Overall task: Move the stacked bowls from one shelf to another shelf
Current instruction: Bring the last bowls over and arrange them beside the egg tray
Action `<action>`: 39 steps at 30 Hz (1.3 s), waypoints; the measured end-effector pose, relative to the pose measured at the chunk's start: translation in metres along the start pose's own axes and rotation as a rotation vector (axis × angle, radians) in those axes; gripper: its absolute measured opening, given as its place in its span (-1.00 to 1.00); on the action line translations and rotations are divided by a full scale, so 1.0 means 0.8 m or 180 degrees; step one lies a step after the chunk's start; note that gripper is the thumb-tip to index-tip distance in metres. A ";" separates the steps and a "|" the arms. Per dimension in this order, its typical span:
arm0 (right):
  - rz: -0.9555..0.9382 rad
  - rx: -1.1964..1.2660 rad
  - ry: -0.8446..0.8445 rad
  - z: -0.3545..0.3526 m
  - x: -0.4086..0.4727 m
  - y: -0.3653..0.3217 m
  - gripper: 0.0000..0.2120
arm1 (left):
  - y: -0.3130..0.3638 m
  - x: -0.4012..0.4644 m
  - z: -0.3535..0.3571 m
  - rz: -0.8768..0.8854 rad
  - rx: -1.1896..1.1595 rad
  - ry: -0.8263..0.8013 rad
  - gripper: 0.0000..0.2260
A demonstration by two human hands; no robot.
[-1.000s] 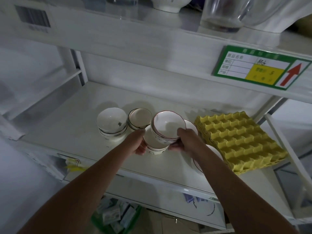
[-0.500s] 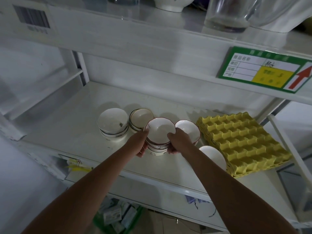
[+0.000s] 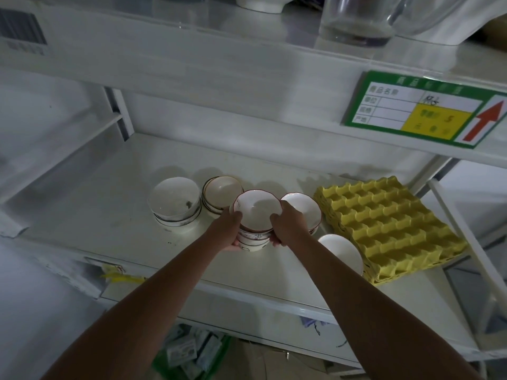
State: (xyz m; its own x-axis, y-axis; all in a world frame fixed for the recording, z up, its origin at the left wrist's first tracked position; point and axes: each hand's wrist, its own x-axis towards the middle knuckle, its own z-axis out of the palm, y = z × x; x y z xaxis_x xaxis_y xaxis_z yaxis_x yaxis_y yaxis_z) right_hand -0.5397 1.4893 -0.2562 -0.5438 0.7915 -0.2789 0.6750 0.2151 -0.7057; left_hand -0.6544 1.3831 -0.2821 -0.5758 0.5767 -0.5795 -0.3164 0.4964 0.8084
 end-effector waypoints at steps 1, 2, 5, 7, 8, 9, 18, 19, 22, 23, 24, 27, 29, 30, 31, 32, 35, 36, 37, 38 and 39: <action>0.0007 -0.0008 0.0018 0.000 0.003 0.000 -0.63 | -0.002 0.003 0.001 0.0100 0.0023 0.0043 -0.71; 0.0000 -0.0032 0.0040 -0.001 0.007 0.000 -0.63 | -0.003 0.004 0.003 0.0179 0.0047 0.0081 -0.70; -0.0025 -0.0109 0.0043 -0.003 0.016 -0.001 -0.60 | -0.004 0.004 0.011 0.0470 0.0256 0.0204 -0.62; -0.0001 -0.0106 0.0053 -0.005 0.022 -0.001 -0.59 | -0.001 0.004 0.014 0.0528 0.0277 0.0210 -0.60; 0.0010 -0.0111 0.0059 -0.006 0.025 -0.001 -0.58 | 0.000 0.003 0.016 0.0529 0.0285 0.0223 -0.59; 0.0009 -0.0130 0.0059 -0.007 0.029 0.000 -0.58 | 0.000 0.004 0.018 0.0555 0.0295 0.0242 -0.59; -0.0025 -0.0300 0.0039 -0.024 0.047 -0.003 -0.57 | 0.015 0.005 0.038 0.0303 0.0049 0.0337 -0.61; -0.0032 -0.0318 0.0041 -0.025 0.049 -0.004 -0.58 | 0.015 0.008 0.039 0.0296 0.0029 0.0345 -0.58; -0.0052 -0.0338 0.0029 -0.031 0.054 -0.006 -0.62 | 0.016 0.015 0.044 0.0263 -0.0099 0.0359 -0.53; -0.0076 -0.0332 0.0006 -0.033 0.056 -0.006 -0.65 | 0.016 0.020 0.045 0.0232 -0.0146 0.0374 -0.51; -0.0114 -0.0332 -0.0025 -0.034 0.057 -0.006 -0.69 | 0.019 0.020 0.046 0.0235 -0.0201 0.0356 -0.50; -0.0116 -0.0089 -0.0165 -0.042 0.055 -0.005 -0.67 | 0.023 0.028 0.051 0.0268 -0.0332 0.0354 -0.51; 0.0009 0.0301 -0.0248 -0.052 0.050 -0.002 -0.64 | 0.021 0.032 0.052 0.0297 -0.0329 0.0372 -0.49; 0.0076 0.0471 -0.0222 -0.059 0.048 0.001 -0.63 | 0.021 0.032 0.052 0.0340 -0.0293 0.0372 -0.48; 0.0105 0.0589 -0.0167 -0.068 0.043 0.002 -0.64 | 0.021 0.032 0.052 0.0356 -0.0244 0.0379 -0.47; 0.0098 0.0602 -0.0082 -0.078 0.039 0.007 -0.68 | 0.020 0.033 0.054 0.0372 -0.0195 0.0405 -0.46; -0.0060 0.0138 0.0370 -0.110 0.026 0.040 -0.80 | 0.018 0.033 0.054 0.0381 -0.0063 0.0453 -0.44; -0.0072 -0.0149 0.0500 -0.121 0.020 0.056 -0.78 | 0.017 0.034 0.054 0.0368 -0.0028 0.0476 -0.40; -0.0017 -0.0431 0.0569 -0.132 0.011 0.072 -0.75 | 0.015 0.036 0.052 0.0403 0.0118 0.0515 -0.34; 0.0082 -0.0649 0.0549 -0.142 0.004 0.089 -0.73 | 0.010 0.038 0.051 0.0487 0.0376 0.0539 -0.30; 0.0242 -0.0778 0.0449 -0.151 -0.005 0.105 -0.72 | 0.007 0.036 0.051 0.0500 0.0430 0.0577 -0.33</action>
State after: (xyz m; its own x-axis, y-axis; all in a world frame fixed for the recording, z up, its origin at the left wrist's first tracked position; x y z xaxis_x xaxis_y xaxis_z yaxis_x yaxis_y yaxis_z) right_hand -0.4208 1.5735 -0.2361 -0.4239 0.8787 -0.2196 0.8206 0.2700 -0.5037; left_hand -0.6417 1.4290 -0.2984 -0.7393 0.5339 -0.4104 -0.1162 0.4992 0.8587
